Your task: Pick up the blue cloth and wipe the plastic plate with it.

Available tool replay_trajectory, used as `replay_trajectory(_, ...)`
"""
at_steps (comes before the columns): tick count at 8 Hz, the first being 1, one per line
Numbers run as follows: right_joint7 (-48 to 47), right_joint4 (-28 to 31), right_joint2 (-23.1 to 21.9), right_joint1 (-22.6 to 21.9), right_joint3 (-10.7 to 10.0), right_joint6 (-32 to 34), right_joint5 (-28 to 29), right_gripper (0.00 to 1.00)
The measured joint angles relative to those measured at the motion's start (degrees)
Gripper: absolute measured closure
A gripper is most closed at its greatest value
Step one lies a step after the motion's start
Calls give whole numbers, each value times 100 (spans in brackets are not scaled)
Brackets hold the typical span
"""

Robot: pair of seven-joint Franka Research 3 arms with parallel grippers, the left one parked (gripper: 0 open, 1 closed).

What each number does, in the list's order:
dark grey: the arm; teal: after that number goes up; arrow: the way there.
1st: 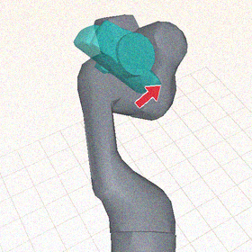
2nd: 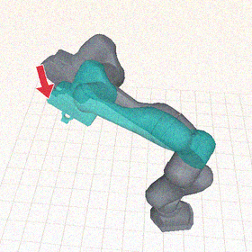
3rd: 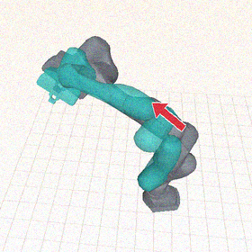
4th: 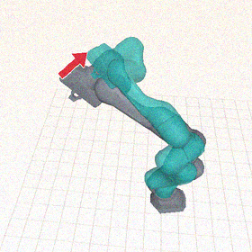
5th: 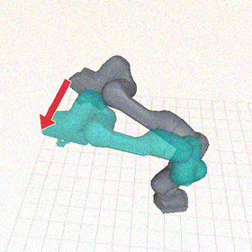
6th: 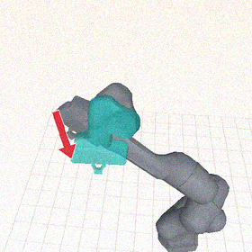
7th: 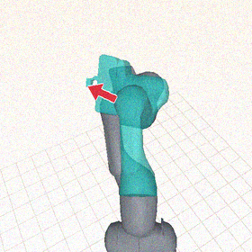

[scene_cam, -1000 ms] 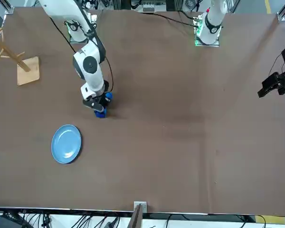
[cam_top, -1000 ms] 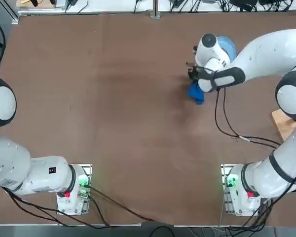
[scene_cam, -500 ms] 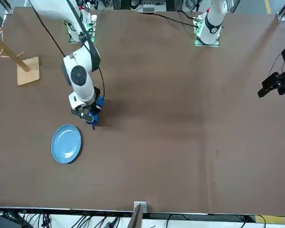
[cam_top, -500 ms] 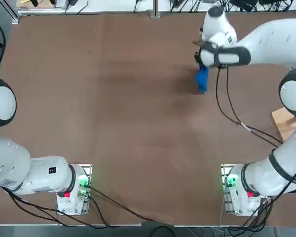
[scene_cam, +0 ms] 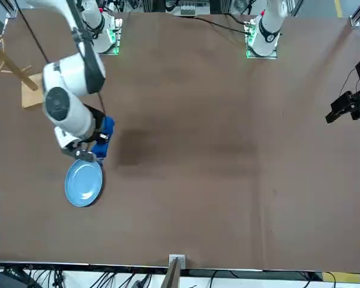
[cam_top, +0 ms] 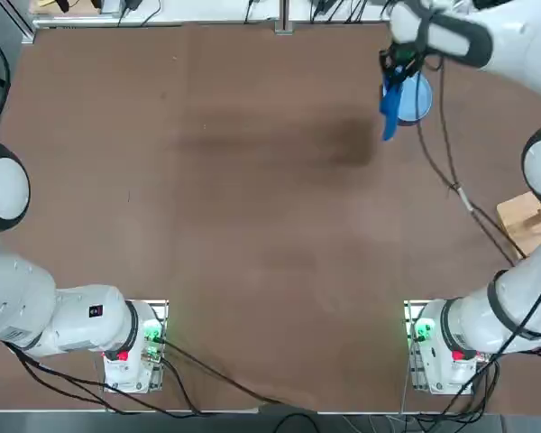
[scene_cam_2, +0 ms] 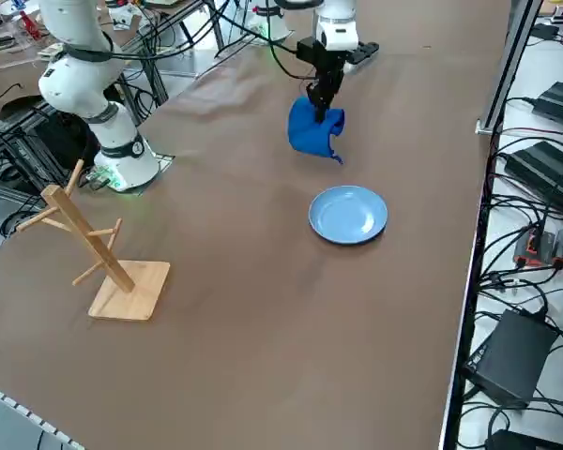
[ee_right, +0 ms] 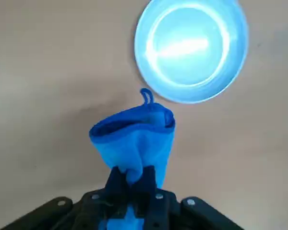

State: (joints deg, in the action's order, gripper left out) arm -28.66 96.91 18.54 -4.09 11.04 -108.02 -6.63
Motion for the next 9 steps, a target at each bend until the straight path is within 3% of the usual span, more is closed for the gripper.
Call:
replay_trajectory(3, 690, -210, 70, 502, -15, 45, -35, 93)
replay_trajectory(9, 1171, -220, 833, 1100, -31, -1146, -655, 93)
